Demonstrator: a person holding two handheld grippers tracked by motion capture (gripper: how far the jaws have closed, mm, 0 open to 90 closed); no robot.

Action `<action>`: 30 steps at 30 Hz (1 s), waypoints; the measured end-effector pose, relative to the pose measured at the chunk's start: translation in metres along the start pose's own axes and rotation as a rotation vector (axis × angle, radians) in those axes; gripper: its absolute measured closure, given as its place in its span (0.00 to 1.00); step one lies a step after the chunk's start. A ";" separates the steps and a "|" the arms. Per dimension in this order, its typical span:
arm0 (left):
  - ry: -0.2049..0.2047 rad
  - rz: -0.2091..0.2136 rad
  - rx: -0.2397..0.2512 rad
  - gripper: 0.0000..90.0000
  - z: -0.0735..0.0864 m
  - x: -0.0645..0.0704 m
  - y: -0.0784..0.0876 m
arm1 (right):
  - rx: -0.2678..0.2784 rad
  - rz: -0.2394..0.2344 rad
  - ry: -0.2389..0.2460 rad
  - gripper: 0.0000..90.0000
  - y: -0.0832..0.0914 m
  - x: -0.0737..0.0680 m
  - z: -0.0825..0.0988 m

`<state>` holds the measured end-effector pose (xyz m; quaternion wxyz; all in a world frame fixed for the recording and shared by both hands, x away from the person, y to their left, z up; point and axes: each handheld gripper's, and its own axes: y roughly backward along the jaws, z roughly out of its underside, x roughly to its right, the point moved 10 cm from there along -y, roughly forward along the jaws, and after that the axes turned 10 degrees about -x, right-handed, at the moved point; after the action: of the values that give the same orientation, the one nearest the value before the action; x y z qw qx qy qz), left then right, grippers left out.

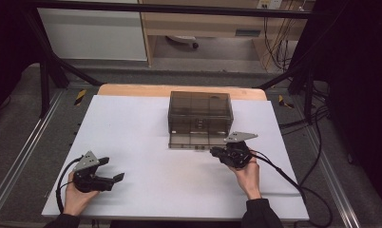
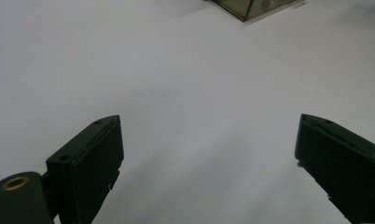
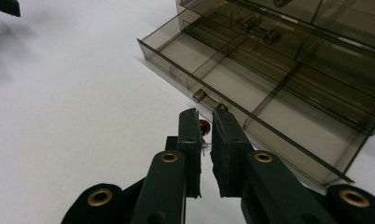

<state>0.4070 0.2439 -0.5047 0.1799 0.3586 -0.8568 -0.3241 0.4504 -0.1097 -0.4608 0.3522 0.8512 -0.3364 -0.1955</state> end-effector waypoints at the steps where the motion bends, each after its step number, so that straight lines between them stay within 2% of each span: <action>1: 0.002 0.001 0.001 0.09 0.000 0.000 0.000 | 0.003 -0.005 0.001 0.92 -0.003 -0.002 -0.004; 9: 0.002 0.001 0.002 0.09 0.000 0.000 0.000 | 0.001 -0.012 0.008 0.92 -0.014 -0.010 -0.018; 21: 0.001 0.002 0.003 0.09 0.000 0.000 0.000 | -0.001 -0.016 0.038 0.92 -0.038 -0.025 -0.050; 30: 0.001 0.002 0.003 0.09 0.000 0.000 0.000 | -0.010 -0.012 0.036 0.92 -0.055 -0.028 -0.063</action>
<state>0.4069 0.2439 -0.5043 0.1801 0.3580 -0.8576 -0.3223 0.4905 -0.0316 -0.4557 0.3613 0.8549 -0.3237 -0.1841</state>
